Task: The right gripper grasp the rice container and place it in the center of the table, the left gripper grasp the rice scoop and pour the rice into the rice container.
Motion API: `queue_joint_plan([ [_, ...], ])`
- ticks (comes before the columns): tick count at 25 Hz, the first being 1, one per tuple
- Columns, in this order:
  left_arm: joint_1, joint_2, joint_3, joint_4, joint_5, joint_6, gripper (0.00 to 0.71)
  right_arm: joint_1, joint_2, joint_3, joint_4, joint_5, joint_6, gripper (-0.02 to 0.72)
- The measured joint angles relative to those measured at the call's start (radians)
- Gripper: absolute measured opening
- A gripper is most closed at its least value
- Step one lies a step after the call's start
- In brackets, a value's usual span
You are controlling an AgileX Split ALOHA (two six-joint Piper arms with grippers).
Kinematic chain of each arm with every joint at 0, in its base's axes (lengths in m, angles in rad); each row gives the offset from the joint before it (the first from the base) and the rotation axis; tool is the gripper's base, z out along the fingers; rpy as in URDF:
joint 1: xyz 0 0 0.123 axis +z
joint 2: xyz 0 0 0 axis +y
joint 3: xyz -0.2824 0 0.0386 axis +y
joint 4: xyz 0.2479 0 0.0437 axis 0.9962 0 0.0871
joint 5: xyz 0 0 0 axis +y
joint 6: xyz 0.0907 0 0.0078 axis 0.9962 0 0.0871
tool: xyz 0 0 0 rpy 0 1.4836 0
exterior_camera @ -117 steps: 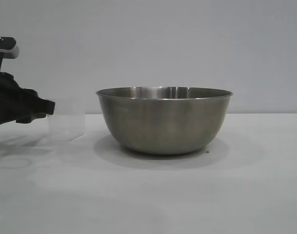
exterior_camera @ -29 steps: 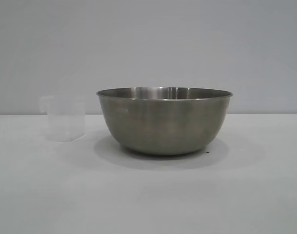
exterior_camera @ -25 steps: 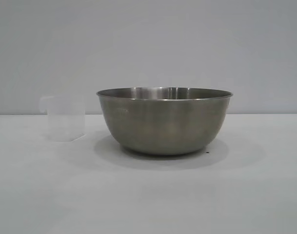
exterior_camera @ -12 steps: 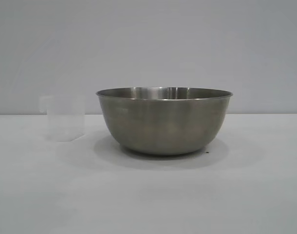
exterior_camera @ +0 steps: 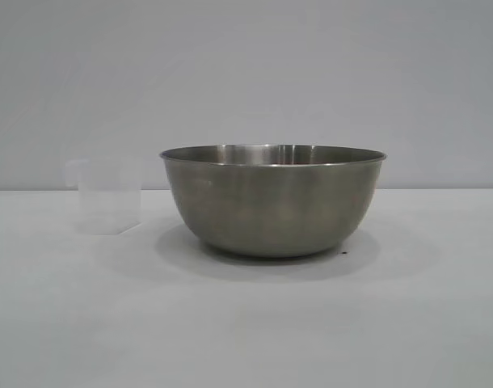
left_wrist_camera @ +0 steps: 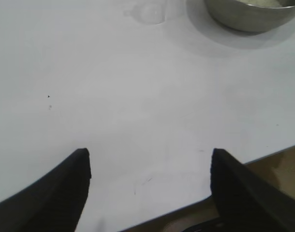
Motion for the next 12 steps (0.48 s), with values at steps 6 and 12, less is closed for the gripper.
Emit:
queue_joint_plan([
  [6, 0.121, -0.006, 0.000, 0.000, 0.000, 0.000, 0.461, 0.000, 0.000, 0.000, 0.000, 0.000, 0.000, 0.549],
  [12, 0.264, -0.017, 0.000, 0.000, 0.000, 0.000, 0.461, 0.000, 0.000, 0.000, 0.000, 0.000, 0.000, 0.549],
])
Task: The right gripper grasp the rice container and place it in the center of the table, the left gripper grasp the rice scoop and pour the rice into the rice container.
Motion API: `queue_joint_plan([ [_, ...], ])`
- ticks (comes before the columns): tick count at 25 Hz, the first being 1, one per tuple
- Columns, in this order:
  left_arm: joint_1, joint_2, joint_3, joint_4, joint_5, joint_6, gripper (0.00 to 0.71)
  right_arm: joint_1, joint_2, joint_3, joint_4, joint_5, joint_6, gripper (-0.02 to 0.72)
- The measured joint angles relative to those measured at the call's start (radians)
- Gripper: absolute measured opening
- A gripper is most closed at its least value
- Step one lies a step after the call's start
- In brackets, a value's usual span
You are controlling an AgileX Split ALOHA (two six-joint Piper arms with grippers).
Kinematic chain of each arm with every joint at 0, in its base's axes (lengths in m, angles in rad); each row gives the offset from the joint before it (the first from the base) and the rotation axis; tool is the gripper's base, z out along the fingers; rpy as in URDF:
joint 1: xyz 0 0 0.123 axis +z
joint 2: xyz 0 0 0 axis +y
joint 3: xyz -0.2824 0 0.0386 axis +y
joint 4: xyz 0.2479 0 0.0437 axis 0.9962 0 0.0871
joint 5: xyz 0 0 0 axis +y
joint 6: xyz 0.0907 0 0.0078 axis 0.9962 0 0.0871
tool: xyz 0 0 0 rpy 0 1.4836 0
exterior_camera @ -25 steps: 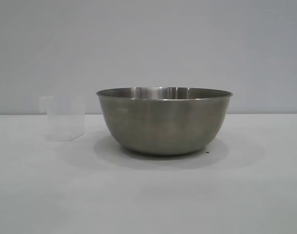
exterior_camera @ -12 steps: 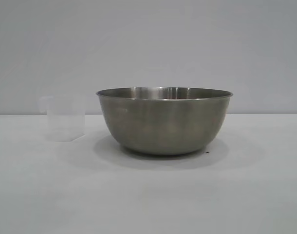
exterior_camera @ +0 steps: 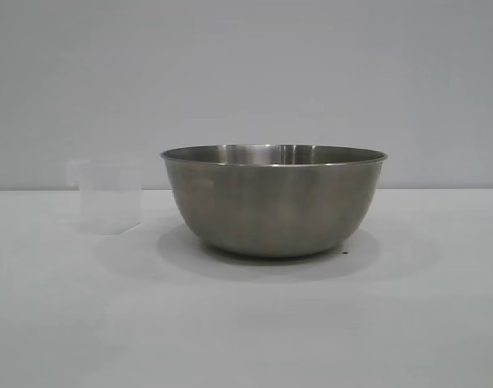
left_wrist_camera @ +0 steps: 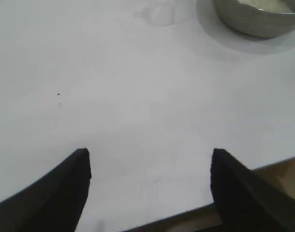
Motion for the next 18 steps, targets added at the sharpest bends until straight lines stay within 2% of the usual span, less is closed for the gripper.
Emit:
queue_joint_plan([
  [5, 0.010, -0.074, 0.000, 0.000, 0.000, 0.000, 0.461, 0.000, 0.000, 0.000, 0.000, 0.000, 0.000, 0.549],
  [10, 0.010, -0.079, 0.000, 0.000, 0.000, 0.000, 0.461, 0.000, 0.000, 0.000, 0.000, 0.000, 0.000, 0.549],
  [14, -0.020, -0.079, 0.000, 0.000, 0.000, 0.000, 0.461, 0.000, 0.000, 0.000, 0.000, 0.000, 0.000, 0.549],
  [18, -0.024, -0.079, 0.000, 0.000, 0.000, 0.000, 0.461, 0.000, 0.000, 0.000, 0.000, 0.000, 0.000, 0.549],
])
